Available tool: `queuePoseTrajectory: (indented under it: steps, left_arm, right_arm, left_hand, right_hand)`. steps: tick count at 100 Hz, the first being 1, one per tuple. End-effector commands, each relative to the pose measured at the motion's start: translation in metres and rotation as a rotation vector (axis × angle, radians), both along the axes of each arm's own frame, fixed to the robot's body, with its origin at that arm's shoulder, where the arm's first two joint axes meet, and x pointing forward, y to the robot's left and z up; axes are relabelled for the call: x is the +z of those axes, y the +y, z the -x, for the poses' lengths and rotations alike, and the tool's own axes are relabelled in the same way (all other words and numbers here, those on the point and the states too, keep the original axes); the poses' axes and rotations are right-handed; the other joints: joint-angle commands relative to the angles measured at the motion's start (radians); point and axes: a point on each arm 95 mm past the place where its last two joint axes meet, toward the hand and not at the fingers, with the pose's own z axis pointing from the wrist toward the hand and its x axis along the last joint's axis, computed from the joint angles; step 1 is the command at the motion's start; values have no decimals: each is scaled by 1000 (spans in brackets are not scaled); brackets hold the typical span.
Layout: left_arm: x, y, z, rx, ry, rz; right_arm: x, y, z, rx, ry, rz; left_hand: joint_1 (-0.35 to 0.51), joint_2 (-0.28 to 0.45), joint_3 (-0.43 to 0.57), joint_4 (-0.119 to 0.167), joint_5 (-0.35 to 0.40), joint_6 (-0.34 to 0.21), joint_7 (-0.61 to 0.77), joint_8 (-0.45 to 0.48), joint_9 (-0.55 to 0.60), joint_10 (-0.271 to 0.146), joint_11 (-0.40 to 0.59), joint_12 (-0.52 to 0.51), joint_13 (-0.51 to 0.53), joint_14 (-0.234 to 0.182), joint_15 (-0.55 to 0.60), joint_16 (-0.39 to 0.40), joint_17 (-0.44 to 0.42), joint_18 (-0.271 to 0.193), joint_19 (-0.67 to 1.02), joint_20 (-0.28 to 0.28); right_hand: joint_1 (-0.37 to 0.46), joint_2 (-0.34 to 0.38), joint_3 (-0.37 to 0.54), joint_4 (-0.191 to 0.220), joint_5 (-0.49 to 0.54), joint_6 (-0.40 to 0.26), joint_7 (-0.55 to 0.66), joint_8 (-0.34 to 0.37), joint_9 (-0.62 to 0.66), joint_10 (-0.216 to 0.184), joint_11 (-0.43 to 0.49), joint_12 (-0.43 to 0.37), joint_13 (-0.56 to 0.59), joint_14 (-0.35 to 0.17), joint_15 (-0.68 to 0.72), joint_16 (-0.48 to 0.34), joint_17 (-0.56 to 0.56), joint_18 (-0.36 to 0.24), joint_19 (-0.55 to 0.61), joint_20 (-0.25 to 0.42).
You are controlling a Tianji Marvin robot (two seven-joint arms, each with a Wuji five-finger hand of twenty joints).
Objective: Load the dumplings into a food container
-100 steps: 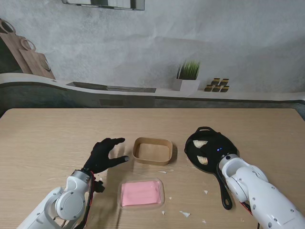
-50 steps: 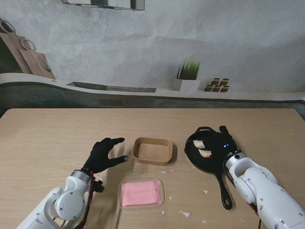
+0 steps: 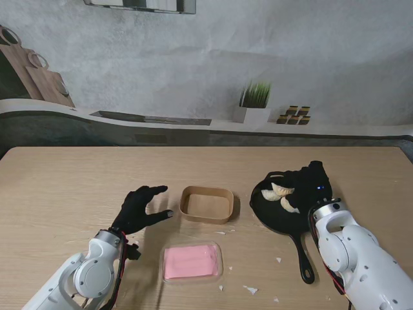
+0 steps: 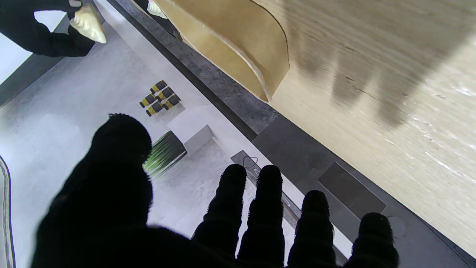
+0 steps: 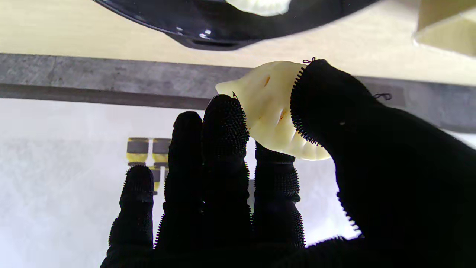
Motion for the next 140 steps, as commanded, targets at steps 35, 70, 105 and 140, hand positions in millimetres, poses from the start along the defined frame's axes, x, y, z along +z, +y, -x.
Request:
queuePoseTrajectory:
  steps: [35, 70, 105, 140]
  left_arm:
    - [12, 7, 5, 8, -47, 50]
    - [17, 12, 7, 21, -70, 82]
    - [20, 12, 10, 20, -73, 90]
    - [23, 13, 9, 22, -87, 89]
  right_arm:
    - [27, 99, -19, 147, 80, -99]
    - [-6, 153, -29, 155, 215, -86]
    - [-29, 171, -31, 177, 293, -56]
    - [-42, 175, -30, 190, 346, -22]
  left_hand:
    - [8, 9, 4, 3, 21, 9, 7, 9, 11, 15, 11, 9, -16, -21, -1, 11, -7, -29, -35, -15]
    - [9, 7, 3, 3, 25, 9, 5, 8, 14, 15, 9, 8, -15, -22, 0, 9, -7, -29, -32, -13]
    - [11, 7, 2, 3, 28, 11, 2, 8, 17, 17, 7, 7, -13, -19, -1, 8, -8, -28, -31, -13]
    - [13, 5, 1, 2, 30, 11, 0, 8, 18, 16, 7, 7, -12, -20, -2, 8, -8, -28, -32, -14]
  right_hand:
    - [68, 25, 158, 19, 61, -72, 125, 72, 20, 25, 38, 17, 3, -9, 12, 10, -18, 25, 22, -25]
    - [74, 18, 165, 18, 65, -68, 124, 76, 21, 31, 38, 20, 4, -5, 14, 10, -15, 29, 20, -26]
    - [73, 30, 145, 19, 59, -81, 118, 75, 16, 19, 31, 14, 0, -14, 10, 8, -10, 30, 21, -25]
    - [35, 89, 72, 26, 9, -72, 99, 47, -26, -1, 25, 7, -37, 5, 0, 7, -25, 17, 4, -25]
